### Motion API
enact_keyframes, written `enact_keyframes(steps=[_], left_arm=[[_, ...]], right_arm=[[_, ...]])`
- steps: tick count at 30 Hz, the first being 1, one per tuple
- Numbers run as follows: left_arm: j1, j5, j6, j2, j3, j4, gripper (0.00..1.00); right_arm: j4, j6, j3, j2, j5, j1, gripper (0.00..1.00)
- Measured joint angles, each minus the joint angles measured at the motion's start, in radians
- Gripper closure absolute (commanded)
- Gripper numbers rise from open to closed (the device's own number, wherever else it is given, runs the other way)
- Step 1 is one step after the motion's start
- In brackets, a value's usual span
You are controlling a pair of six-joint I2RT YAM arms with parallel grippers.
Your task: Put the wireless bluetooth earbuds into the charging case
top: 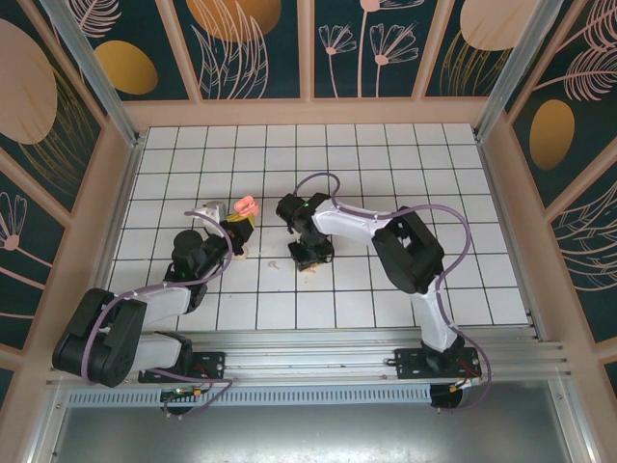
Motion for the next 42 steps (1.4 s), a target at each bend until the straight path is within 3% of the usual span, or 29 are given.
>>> enact_keyframes(steps=[8, 17, 26, 33, 42], left_arm=[[-0.007, 0.092, 0.043, 0.031, 0.026, 0.023, 1.0], [-0.084, 0.193, 0.167, 0.079, 0.078, 0.127, 0.99], [-0.11, 0.214, 0.253, 0.121, 0.132, 0.164, 1.0], [-0.123, 0.195, 0.253, 0.138, 0.149, 0.203, 1.0], [-0.125, 0.165, 0.208, 0.151, 0.149, 0.264, 1.0]], right_arm=[[0.245, 0.113, -0.159, -0.274, 0.043, -0.047, 0.75], [0.687, 0.162, -0.342, -0.603, 0.101, -0.058, 0.76], [0.972, 0.167, -0.435, -0.672, 0.158, 0.024, 0.76], [1.096, 0.16, -0.45, -0.671, 0.214, 0.084, 0.76], [1.171, 0.165, -0.471, -0.641, 0.239, 0.089, 0.76]])
